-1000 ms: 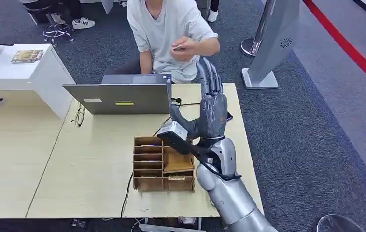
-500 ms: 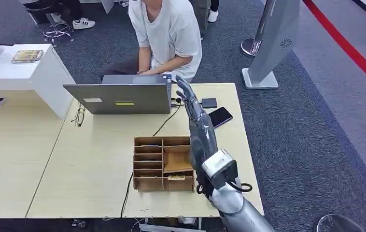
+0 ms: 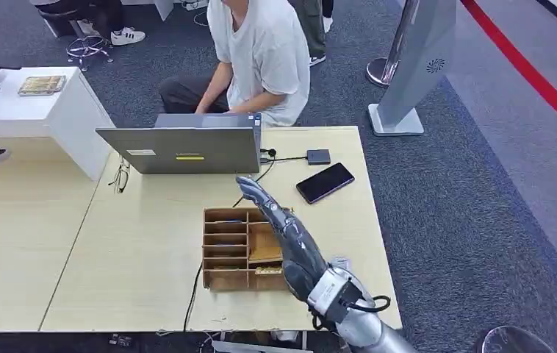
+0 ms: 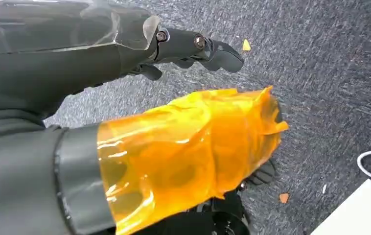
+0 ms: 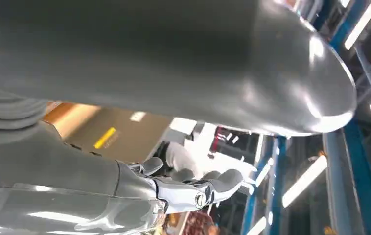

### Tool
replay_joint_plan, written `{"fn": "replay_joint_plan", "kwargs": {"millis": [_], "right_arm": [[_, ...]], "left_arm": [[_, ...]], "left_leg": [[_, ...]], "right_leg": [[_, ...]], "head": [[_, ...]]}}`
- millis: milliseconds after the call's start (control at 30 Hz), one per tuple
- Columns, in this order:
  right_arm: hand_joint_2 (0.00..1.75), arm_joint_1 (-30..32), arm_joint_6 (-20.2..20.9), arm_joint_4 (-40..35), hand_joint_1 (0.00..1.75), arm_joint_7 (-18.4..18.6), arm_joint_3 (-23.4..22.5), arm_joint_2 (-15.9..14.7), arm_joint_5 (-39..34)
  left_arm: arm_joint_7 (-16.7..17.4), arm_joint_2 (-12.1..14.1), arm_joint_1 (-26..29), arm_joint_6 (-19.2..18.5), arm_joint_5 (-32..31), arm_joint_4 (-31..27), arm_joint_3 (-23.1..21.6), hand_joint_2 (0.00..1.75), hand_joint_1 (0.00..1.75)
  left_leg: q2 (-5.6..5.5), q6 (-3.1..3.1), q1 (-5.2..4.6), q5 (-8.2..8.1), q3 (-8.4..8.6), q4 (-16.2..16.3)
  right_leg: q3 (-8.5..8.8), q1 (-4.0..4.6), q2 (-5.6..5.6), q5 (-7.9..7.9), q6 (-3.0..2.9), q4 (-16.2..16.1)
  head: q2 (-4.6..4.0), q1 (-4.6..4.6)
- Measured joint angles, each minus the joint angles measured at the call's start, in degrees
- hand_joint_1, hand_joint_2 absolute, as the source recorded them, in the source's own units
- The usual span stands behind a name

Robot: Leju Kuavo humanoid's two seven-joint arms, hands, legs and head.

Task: Pass the card to the sensor for recognition and then transmit it.

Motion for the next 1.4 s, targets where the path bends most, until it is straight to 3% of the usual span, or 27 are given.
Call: {"fn": "replay_joint_plan", "kwargs": {"millis": [167, 200, 567, 967, 1400], "right_arm": [[0.0, 3.3, 0.2, 0.0, 0.0, -0.2, 0.4, -0.8, 1.6], [1.75, 3.8, -0.2, 0.1, 0.0, -0.2, 0.5, -1.0, 2.8], [1.75, 6.6, -7.6, 3.8, 0.0, 2.5, 2.4, -2.4, 18.2], [1.75, 6.5, -15.2, 9.4, 0.0, 8.5, 5.2, -2.7, 33.7], [1.75, 4.7, -25.3, 17.5, 0.0, 20.4, 8.0, -2.8, 55.9]], "left_arm": [[-0.1, -0.5, 0.2, -0.6, 0.0, 1.3, 1.1, 0.0, 0.0], [-0.1, -0.6, 0.2, -0.8, 0.0, 1.6, 1.4, 0.0, 0.0], [-0.1, -1.5, 0.4, -0.9, 0.0, 3.3, 2.2, 0.0, 0.0], [0.2, -1.7, 0.5, -1.1, 0.0, 3.4, 2.2, 0.0, 0.0], [1.7, -1.6, 0.5, -1.1, 0.0, 3.4, 1.5, 0.0, 0.0]], "left_leg": [[0.0, 0.01, 0.0, -0.01, -0.01, 0.0], [0.0, 0.01, 0.0, -0.01, -0.01, 0.0], [0.0, 0.04, 0.0, -0.03, -0.01, 0.0], [0.0, 0.04, 0.0, -0.03, -0.01, 0.0], [0.01, 0.04, -0.01, -0.03, -0.01, 0.0]], "right_leg": [[0.0, 0.0, 0.0, -0.01, 0.01, 0.0], [0.0, 0.0, 0.0, -0.01, 0.01, 0.0], [0.01, 0.0, 0.0, -0.01, 0.01, 0.0], [0.01, 0.0, 0.0, -0.01, 0.01, 0.0], [0.02, 0.0, -0.01, -0.01, 0.01, 0.0]], "head": [[0.0, -0.02], [0.0, -0.02], [0.0, -0.02], [0.0, 0.0], [0.0, 0.0]]}}
